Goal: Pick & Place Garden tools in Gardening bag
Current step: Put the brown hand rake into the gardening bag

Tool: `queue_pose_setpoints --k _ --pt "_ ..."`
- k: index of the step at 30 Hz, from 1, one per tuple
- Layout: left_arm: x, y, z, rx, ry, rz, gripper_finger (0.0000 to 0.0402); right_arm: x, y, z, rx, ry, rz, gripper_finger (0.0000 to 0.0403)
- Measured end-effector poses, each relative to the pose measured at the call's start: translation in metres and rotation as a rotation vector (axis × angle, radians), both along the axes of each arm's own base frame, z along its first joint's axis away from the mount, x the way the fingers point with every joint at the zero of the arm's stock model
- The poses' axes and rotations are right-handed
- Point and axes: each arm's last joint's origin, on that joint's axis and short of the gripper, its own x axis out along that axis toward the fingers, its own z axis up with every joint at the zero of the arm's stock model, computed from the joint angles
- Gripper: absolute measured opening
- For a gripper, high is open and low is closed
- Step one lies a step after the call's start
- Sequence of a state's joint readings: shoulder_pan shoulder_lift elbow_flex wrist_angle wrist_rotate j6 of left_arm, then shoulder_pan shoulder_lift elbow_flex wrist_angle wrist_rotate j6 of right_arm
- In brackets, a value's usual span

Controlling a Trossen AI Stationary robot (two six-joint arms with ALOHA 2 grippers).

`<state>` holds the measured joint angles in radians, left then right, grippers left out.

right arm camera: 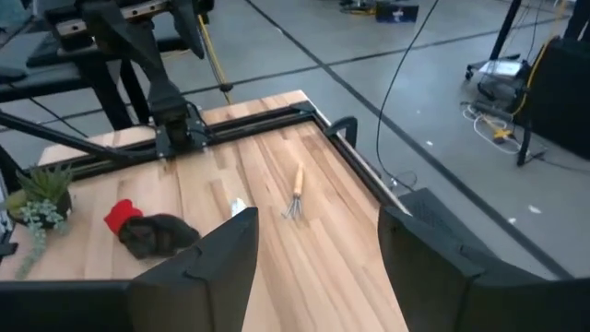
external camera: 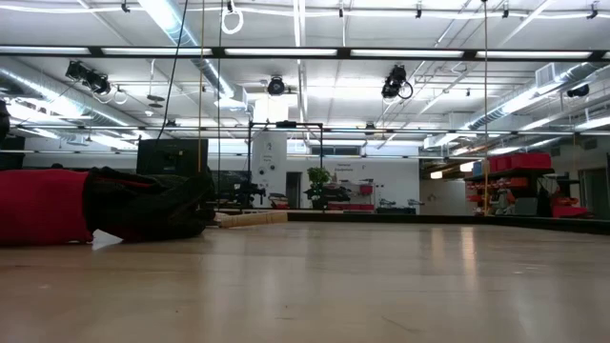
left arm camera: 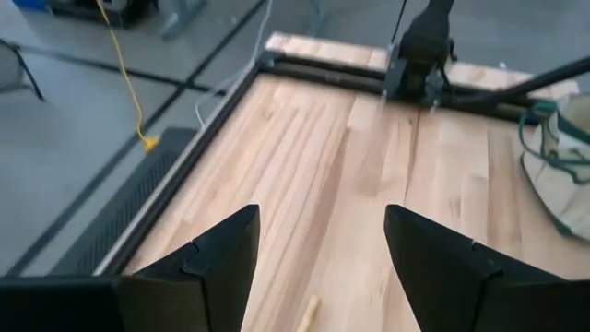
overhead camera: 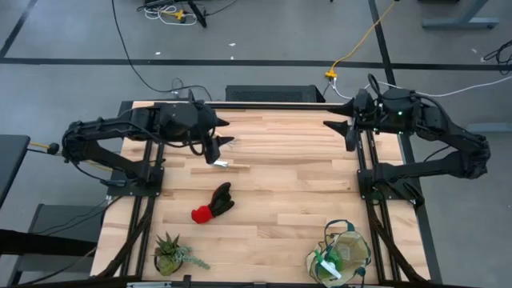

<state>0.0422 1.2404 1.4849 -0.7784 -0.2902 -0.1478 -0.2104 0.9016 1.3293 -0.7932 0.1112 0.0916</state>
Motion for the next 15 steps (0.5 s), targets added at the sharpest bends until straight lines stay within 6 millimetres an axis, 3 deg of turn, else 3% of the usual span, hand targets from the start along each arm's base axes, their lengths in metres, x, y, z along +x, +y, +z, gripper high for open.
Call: queue_pose_setpoints --k 15 --pt "-0.022 0.061 -0.016 -0.040 0.211 0.048 0.0216 0.006 0.000 -0.007 0.037 -0.012 0.038 0.0224"
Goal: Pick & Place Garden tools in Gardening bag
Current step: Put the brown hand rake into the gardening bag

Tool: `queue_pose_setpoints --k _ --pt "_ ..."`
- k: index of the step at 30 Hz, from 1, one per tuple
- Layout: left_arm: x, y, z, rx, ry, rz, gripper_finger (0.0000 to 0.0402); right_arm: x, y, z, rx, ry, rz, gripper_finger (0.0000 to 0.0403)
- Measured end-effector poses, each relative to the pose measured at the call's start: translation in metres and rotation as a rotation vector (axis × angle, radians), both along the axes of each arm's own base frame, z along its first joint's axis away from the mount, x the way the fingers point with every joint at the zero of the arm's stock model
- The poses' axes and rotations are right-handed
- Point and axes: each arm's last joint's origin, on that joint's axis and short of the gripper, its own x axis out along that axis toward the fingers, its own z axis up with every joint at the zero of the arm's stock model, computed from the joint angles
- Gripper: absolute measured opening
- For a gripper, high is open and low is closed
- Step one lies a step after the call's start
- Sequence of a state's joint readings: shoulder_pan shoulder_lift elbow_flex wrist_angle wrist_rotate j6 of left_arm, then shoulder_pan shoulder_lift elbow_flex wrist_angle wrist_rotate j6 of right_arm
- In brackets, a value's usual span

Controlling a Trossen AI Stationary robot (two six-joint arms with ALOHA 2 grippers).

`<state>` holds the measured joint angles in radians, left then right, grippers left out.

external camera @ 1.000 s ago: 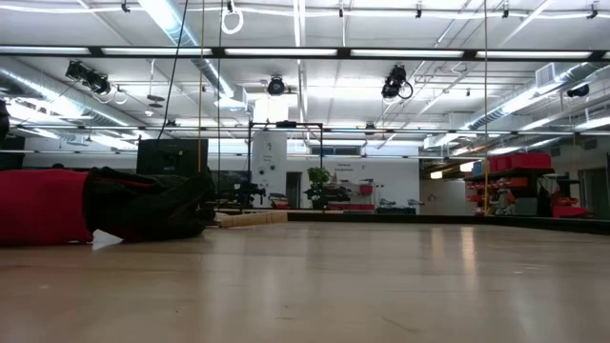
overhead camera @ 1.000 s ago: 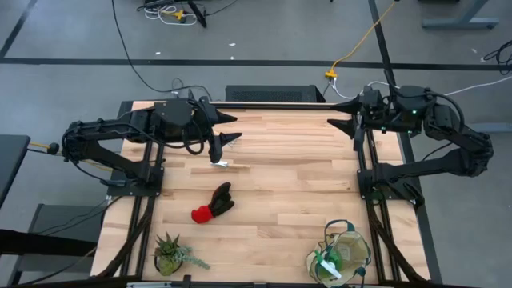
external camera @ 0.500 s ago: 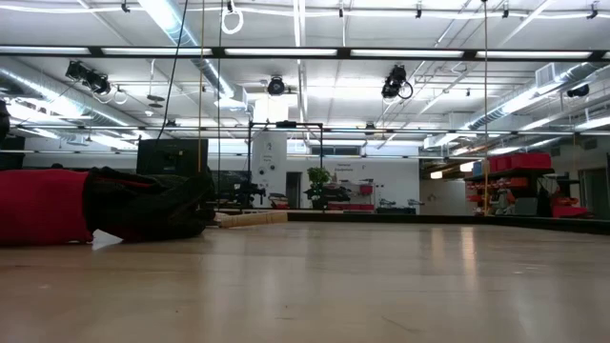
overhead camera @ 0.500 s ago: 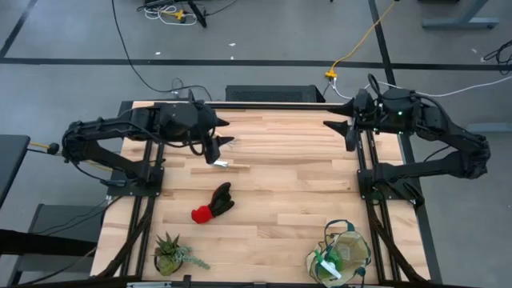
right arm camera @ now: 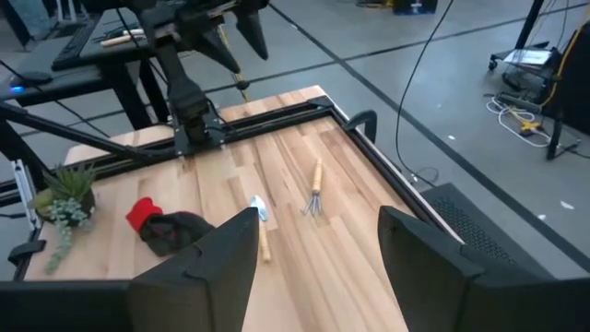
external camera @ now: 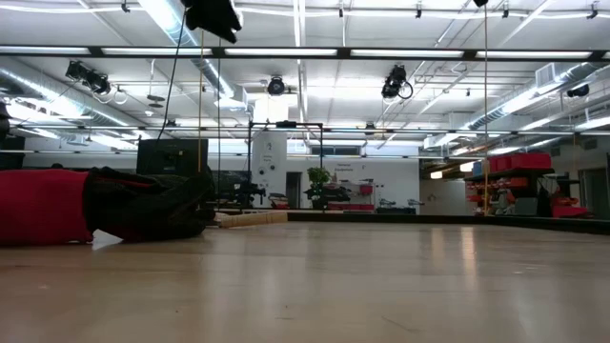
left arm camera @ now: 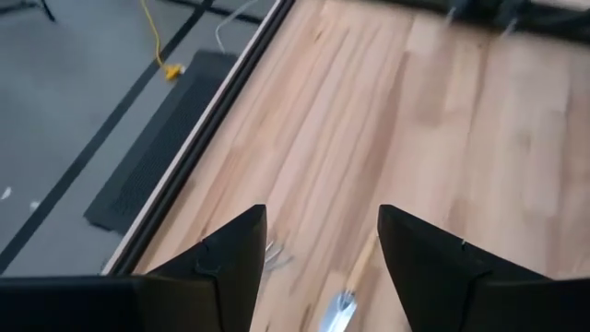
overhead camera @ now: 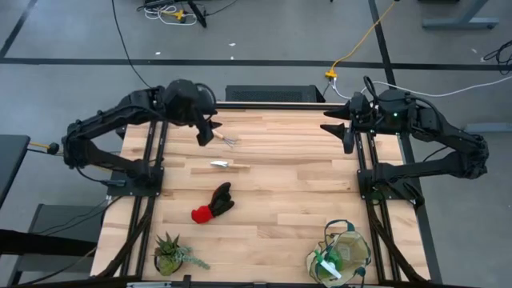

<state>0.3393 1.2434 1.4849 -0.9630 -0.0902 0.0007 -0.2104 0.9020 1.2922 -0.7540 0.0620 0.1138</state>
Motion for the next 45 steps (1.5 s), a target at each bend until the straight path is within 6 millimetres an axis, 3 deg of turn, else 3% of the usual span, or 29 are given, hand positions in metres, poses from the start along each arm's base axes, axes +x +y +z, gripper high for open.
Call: queue_pose_setpoints --k 11,16,32,45 --pt "-0.017 0.027 -0.005 0.029 0.096 -0.018 0.0216 0.000 -0.001 0.000 -0.031 0.010 -0.017 0.0224" --pt "-0.014 0.042 -0.019 0.000 0.203 -0.029 0.0216 0.000 -0.001 0.000 -0.049 0.016 -0.010 0.0224" --pt "0.043 0.092 -0.099 -0.003 0.587 -0.151 0.0216 -0.001 -0.004 -0.003 -0.116 0.068 -0.093 0.0224" --pt "0.068 0.109 -0.150 -0.085 0.735 -0.175 0.0216 0.003 -0.004 -0.005 -0.169 0.100 -0.064 0.0224"
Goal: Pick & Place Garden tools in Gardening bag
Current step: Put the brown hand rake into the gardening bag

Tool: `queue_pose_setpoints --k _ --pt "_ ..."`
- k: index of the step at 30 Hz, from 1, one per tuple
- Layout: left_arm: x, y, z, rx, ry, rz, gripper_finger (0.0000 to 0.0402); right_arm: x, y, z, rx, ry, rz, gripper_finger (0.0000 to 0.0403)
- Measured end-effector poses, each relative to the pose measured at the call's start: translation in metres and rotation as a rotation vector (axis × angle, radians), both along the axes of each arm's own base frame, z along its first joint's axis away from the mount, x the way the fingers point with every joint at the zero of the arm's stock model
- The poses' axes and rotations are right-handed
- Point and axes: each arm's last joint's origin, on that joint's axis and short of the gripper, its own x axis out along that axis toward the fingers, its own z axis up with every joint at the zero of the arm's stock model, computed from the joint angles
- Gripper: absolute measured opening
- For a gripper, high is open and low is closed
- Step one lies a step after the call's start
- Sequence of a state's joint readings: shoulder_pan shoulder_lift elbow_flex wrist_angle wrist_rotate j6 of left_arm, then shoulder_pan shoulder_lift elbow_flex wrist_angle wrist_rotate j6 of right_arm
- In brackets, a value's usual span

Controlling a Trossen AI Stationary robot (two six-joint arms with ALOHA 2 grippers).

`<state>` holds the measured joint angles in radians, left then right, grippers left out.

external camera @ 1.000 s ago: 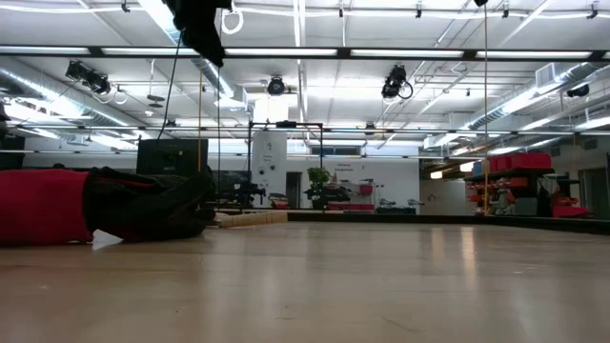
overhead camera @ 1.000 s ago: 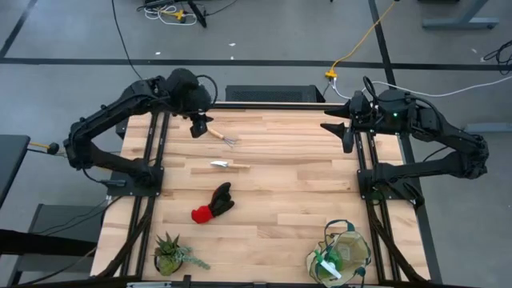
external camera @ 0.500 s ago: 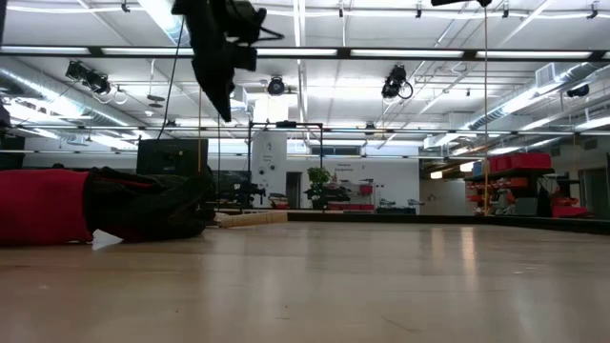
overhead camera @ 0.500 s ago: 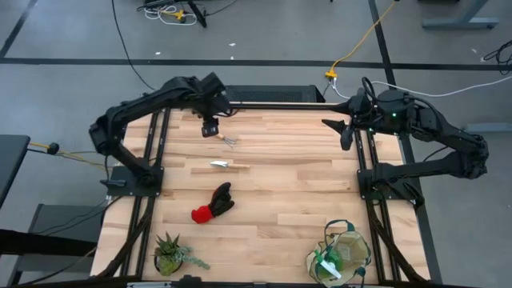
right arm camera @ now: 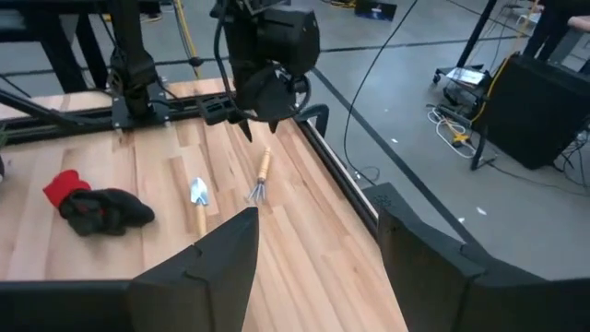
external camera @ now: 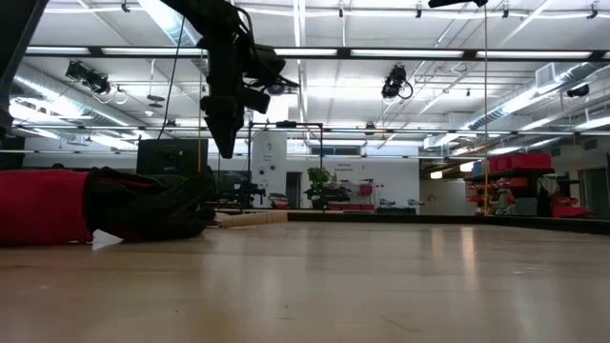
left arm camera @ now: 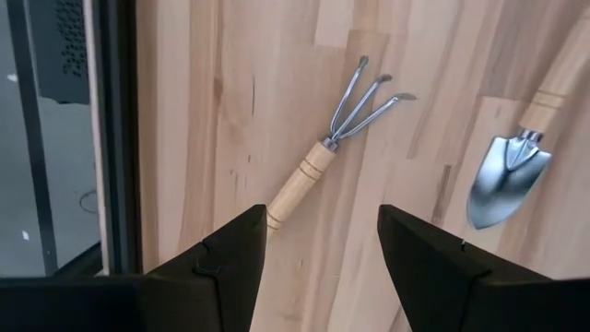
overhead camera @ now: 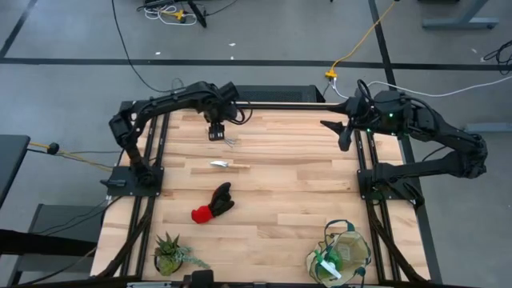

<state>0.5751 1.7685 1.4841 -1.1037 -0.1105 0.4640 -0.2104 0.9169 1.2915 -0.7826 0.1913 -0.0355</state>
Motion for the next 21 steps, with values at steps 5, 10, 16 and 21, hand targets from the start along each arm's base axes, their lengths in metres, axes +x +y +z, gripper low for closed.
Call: queue_pose_setpoints --k 5,10,16,21 --pt "0.002 0.003 -0.006 -0.009 0.015 0.004 0.0216 0.002 -0.001 -0.001 -0.027 0.020 0.012 0.0224" --pt "0.001 0.008 -0.008 0.004 0.029 -0.024 0.0216 0.005 -0.001 -0.003 -0.024 0.033 0.013 0.0224" --pt "-0.001 0.018 -0.013 -0.003 0.003 0.004 0.0216 0.009 -0.002 -0.005 -0.020 0.046 0.013 0.0224" --pt "-0.010 0.023 -0.036 -0.024 0.023 0.018 0.0216 0.013 -0.003 -0.007 -0.014 0.060 0.012 0.0224"
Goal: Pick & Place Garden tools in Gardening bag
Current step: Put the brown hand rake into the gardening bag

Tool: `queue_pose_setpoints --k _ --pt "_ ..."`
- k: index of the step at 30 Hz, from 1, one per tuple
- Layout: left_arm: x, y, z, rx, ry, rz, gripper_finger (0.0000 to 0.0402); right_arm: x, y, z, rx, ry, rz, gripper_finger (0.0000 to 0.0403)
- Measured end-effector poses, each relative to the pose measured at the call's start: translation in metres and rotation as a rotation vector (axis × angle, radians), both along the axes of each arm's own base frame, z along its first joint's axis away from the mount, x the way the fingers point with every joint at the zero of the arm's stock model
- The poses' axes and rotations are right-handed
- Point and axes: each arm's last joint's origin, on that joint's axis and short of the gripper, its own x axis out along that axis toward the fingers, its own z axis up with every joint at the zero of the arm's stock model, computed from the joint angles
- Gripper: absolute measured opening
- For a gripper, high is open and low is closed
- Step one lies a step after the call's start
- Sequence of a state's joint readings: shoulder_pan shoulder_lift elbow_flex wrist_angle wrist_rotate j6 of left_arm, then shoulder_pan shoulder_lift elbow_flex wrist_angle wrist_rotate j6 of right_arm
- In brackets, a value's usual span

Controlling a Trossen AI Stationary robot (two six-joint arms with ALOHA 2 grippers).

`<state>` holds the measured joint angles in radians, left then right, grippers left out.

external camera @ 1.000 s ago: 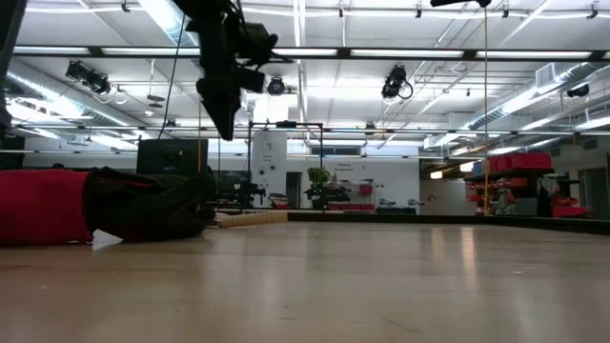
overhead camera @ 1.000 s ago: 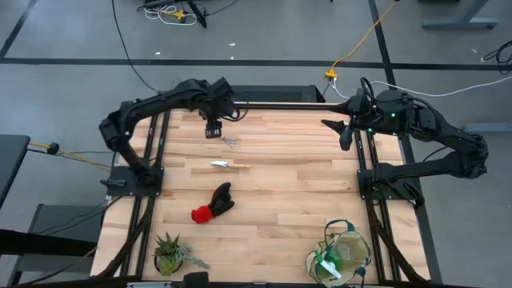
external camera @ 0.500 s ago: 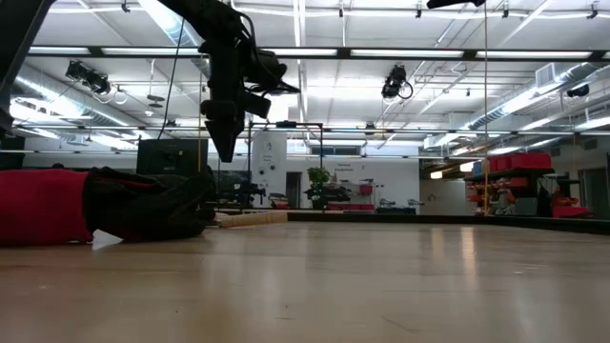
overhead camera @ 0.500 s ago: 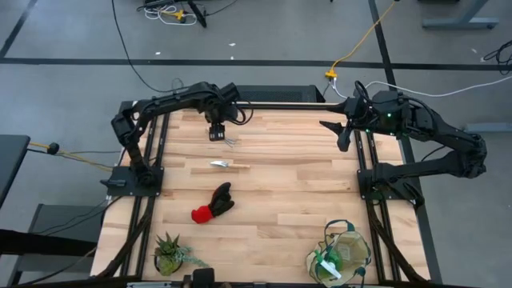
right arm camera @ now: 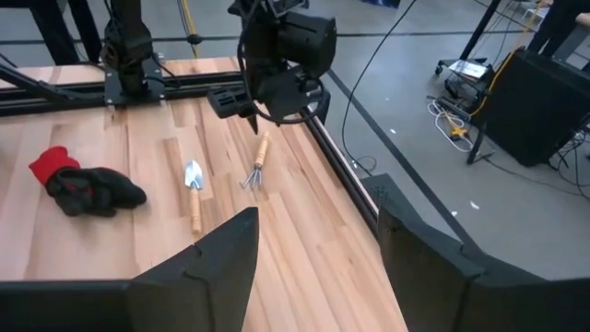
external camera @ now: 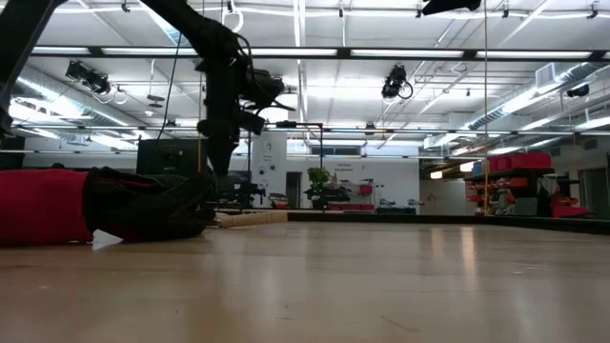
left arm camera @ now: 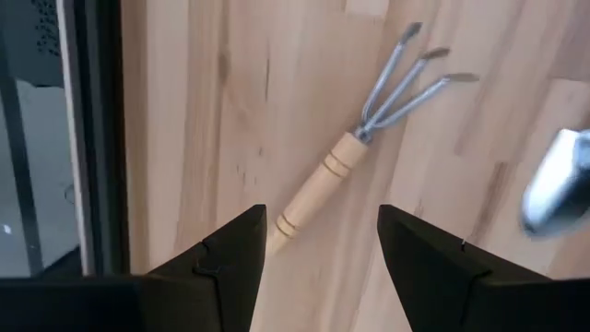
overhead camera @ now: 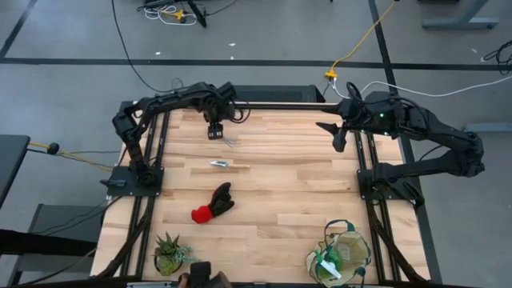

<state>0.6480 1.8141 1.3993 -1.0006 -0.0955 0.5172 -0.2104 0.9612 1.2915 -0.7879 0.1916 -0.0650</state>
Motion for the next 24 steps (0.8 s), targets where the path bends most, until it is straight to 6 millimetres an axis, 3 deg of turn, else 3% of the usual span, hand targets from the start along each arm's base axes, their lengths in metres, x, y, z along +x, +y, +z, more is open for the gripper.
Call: queue_pose_setpoints --k 12,24 --pt "-0.018 -0.010 -0.048 -0.051 0.065 -0.010 0.0203 0.014 -0.003 -0.007 0.009 0.044 -0.001 0.0224" --pt "-0.014 -0.006 -0.045 0.021 0.013 -0.009 0.0195 0.020 -0.004 -0.010 0.013 0.065 -0.002 0.0224"
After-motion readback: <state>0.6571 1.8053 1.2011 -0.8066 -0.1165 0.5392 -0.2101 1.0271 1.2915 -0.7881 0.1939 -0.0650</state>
